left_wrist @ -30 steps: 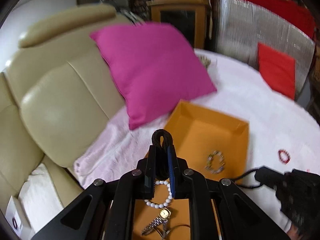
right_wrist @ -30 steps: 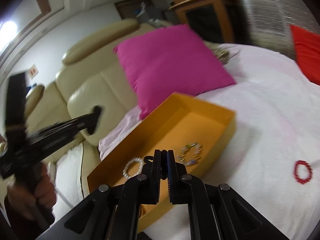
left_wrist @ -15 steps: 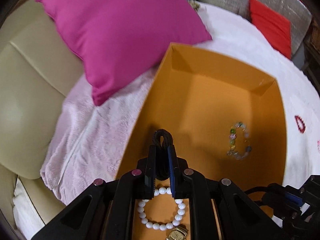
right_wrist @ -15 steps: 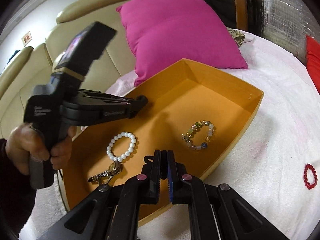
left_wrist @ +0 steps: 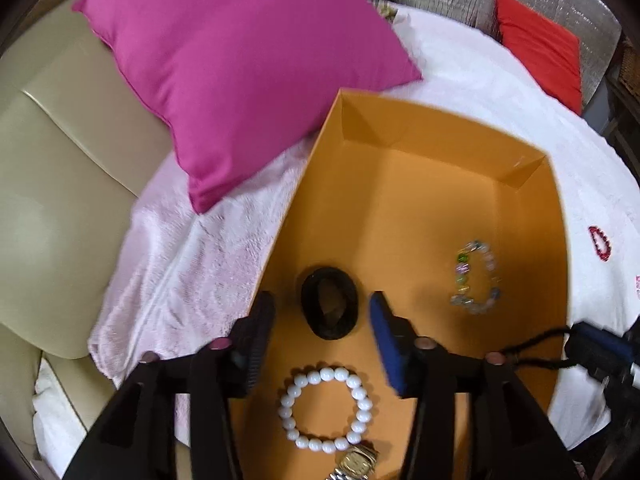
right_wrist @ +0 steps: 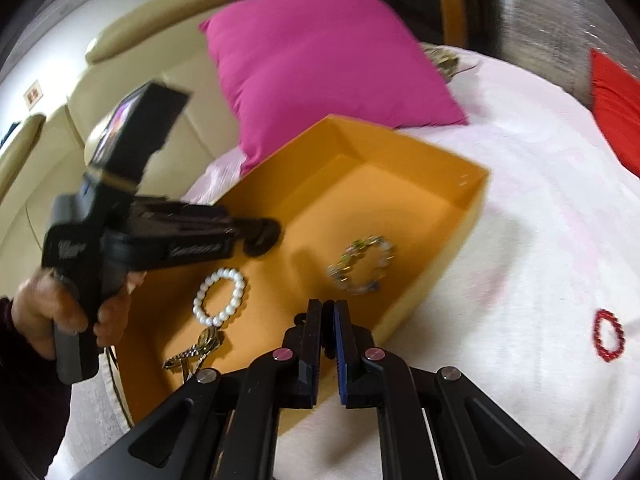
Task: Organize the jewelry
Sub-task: 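Carry the hair tie and cord over the orange box and open both tools, then move both open tools back over the bracelets on the bed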
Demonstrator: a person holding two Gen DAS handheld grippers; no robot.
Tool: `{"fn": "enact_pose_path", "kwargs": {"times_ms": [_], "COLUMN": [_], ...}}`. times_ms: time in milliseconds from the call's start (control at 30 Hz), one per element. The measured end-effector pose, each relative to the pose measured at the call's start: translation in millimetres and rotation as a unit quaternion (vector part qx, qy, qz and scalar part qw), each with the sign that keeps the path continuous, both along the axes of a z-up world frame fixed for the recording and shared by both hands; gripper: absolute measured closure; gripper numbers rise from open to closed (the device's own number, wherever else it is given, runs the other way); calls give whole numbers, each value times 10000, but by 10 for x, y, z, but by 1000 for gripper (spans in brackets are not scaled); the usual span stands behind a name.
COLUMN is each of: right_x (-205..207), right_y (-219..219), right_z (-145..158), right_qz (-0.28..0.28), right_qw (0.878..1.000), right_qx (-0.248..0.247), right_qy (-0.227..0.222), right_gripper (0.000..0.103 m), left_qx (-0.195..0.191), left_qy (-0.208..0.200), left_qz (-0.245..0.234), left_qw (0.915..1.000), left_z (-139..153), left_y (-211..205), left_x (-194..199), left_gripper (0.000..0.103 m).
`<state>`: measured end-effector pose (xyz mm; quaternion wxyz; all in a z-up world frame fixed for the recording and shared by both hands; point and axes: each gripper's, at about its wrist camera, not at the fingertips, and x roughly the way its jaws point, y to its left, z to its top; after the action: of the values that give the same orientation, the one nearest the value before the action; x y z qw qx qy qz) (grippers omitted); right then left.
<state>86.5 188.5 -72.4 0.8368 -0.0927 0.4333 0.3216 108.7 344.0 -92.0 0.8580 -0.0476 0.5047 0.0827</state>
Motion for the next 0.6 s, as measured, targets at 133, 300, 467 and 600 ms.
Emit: {"fn": "enact_pose_path", "kwargs": {"times_ms": [133, 300, 467, 600], "right_x": [42, 65, 35, -2], "right_y": [-366, -1011, -1897, -2724], "right_z": [217, 454, 626, 679], "right_qz": [-342, -879, -1512, -2151], "right_qw": [9992, 9948, 9852, 9711], "right_qx": [174, 456, 712, 959], "right_qy": [-123, -240, -383, -374], "right_gripper": [94, 93, 93, 93], "left_qx": [114, 320, 531, 698], "left_qy": [-266, -618, -1070, -1384], "left_qz": [20, -45, -300, -478], "left_qw": [9996, 9976, 9924, 9868], "left_z": [288, 687, 1083, 1245], "left_y": [-109, -442, -1029, -1540], "left_x": [-140, -233, -325, -367], "left_gripper": [47, 47, 45, 36]}}
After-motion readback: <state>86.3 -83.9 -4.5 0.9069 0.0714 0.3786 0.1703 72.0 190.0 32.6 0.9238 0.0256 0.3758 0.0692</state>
